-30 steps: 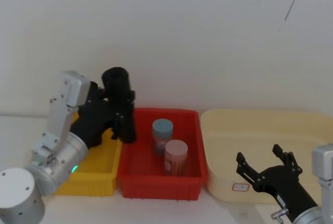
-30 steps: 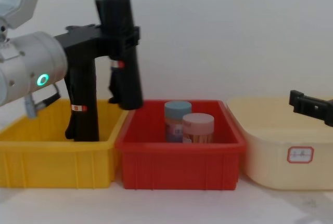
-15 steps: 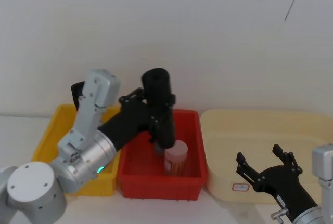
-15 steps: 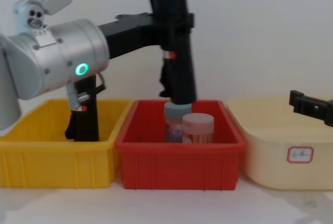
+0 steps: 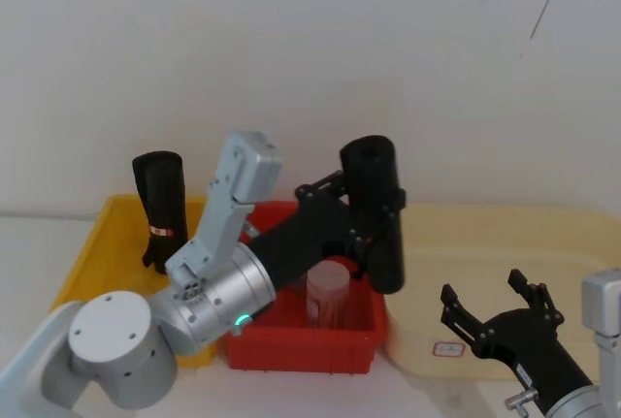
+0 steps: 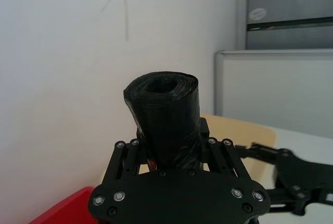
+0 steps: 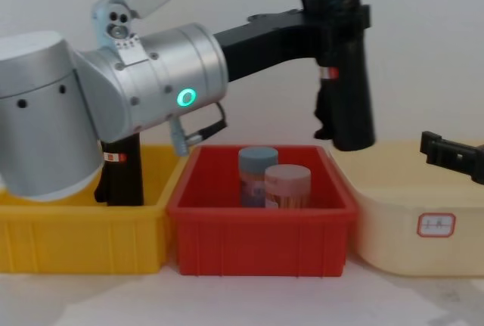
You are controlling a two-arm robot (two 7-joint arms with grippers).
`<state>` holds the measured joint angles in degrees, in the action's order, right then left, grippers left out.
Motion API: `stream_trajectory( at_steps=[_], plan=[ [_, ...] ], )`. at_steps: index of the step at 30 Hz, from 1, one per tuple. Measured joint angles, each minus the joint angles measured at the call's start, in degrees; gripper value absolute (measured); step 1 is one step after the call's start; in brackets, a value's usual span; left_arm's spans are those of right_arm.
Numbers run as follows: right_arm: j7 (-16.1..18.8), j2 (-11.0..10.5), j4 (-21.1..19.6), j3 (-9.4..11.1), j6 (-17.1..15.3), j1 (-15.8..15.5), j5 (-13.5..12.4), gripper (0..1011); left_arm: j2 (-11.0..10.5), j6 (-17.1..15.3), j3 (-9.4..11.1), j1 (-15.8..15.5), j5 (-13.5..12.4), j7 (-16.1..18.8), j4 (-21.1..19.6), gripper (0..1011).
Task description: Pick up the garbage bag with the one hand and transfer it to the other hand.
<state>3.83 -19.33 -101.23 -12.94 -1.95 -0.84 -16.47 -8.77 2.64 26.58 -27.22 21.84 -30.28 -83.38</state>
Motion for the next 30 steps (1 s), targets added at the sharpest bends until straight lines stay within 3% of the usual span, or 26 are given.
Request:
stream_trajectory(
  at_steps=[13, 30],
  plan=[
    [0.0, 0.0, 0.0, 0.0, 0.0, 0.0, 0.0, 1000, 1.65, 2.06, 1.91, -1.49, 0.97, -1.42, 2.3, 516],
    [0.0, 0.0, 0.0, 0.0, 0.0, 0.0, 0.0, 999, 1.46, 3.01, 3.0, -2.04, 0.19, 0.28, 2.56, 516]
  ],
)
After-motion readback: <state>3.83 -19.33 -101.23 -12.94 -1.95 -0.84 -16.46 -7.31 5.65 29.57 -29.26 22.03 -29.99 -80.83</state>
